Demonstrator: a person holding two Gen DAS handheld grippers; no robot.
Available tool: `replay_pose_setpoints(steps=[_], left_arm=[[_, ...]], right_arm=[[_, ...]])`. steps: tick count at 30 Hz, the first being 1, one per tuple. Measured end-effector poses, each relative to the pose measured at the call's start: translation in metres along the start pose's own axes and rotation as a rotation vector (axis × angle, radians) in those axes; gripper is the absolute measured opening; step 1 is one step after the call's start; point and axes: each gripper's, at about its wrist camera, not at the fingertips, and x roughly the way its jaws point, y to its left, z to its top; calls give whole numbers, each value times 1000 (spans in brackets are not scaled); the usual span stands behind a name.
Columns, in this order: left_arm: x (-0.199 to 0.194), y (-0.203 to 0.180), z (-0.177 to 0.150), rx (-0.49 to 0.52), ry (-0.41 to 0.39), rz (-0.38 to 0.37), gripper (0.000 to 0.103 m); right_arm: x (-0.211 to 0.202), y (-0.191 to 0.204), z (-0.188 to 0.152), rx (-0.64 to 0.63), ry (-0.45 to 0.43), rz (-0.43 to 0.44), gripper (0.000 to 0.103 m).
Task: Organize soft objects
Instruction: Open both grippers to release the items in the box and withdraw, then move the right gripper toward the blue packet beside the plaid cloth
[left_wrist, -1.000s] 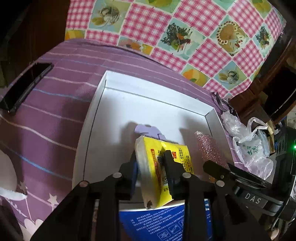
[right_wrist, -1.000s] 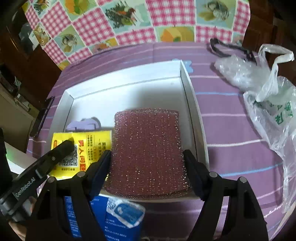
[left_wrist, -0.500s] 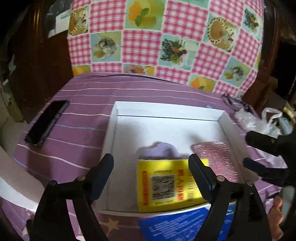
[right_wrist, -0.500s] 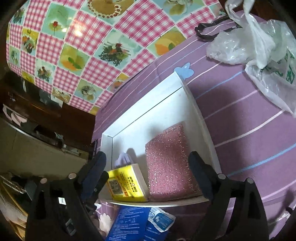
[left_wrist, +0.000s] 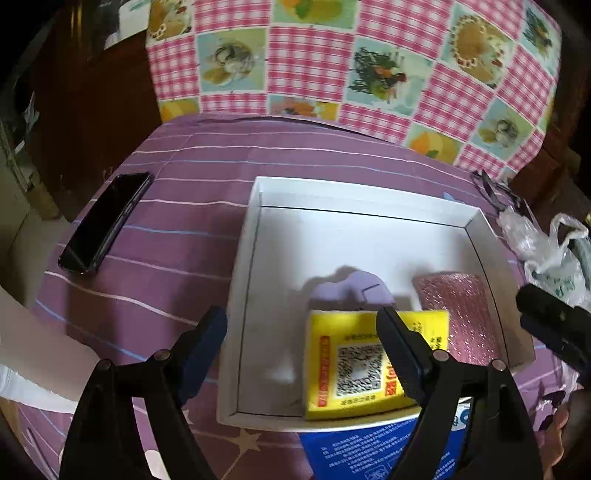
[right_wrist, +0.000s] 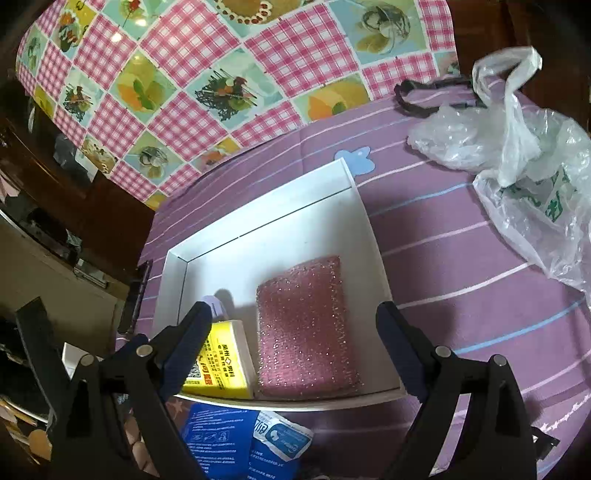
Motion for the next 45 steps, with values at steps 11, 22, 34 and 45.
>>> replay_pose_setpoints(steps=[11,22,34,45], left_arm=[[-32,-14,-1,52,-35,-34,84],[-85,1,-45,29,-63,-139,84],[-105,-1,-131,108,-23,-181,84],[-75,8,-158,64,-9,-232,103]], right_arm=[[-27,13,-2,-41,-31,21,90],[-107,29,-49,-199,-140,-59,90],[-153,17,-129,-288,-231,-125,90],[-145,-6,-157,-246,-197,-87,90]])
